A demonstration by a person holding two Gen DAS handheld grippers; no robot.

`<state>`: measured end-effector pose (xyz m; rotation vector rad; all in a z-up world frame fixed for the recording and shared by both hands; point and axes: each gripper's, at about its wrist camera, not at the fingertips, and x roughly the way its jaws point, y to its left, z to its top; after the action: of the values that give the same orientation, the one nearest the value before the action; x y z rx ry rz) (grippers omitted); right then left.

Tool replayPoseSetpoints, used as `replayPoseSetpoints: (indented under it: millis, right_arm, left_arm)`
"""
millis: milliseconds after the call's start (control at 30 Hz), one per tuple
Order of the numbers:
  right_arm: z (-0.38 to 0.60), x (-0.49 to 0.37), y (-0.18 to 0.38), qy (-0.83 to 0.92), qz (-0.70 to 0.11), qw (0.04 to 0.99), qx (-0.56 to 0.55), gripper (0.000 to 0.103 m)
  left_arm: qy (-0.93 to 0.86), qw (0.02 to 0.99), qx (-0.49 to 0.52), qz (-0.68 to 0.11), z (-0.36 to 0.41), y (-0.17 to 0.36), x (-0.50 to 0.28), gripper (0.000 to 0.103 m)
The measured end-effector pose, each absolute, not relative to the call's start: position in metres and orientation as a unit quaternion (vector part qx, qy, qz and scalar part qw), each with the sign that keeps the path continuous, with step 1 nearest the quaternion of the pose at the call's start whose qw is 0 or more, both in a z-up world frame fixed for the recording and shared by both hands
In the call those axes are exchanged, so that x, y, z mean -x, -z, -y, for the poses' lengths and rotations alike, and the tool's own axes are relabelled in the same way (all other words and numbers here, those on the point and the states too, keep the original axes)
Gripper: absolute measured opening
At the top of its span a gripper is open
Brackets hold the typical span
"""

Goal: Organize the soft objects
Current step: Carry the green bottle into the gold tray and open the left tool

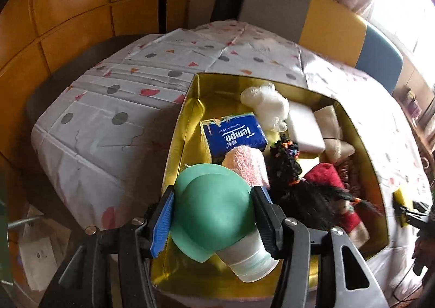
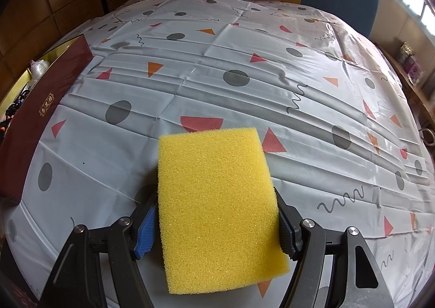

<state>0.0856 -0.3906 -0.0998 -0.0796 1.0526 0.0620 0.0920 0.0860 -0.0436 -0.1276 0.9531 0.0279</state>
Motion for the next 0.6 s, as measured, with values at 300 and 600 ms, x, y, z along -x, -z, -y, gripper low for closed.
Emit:
replayPoseSetpoints:
  millis: [300, 600]
  right_arm:
    - [0.391, -0.086, 0.100, -0.030, -0.502, 0.863, 0.038, 0.073]
    - [0.392, -0.086, 0.100, -0.029, -0.502, 0.863, 0.040, 0.073]
  left_arm:
    - [-0.028, 0.886, 0.038, -0.461, -0.080, 0.052, -0.097, 0.066]
    - [-0.067, 0.904, 0.034, -0.421, -0.075, 0.037, -0.074, 0.065]
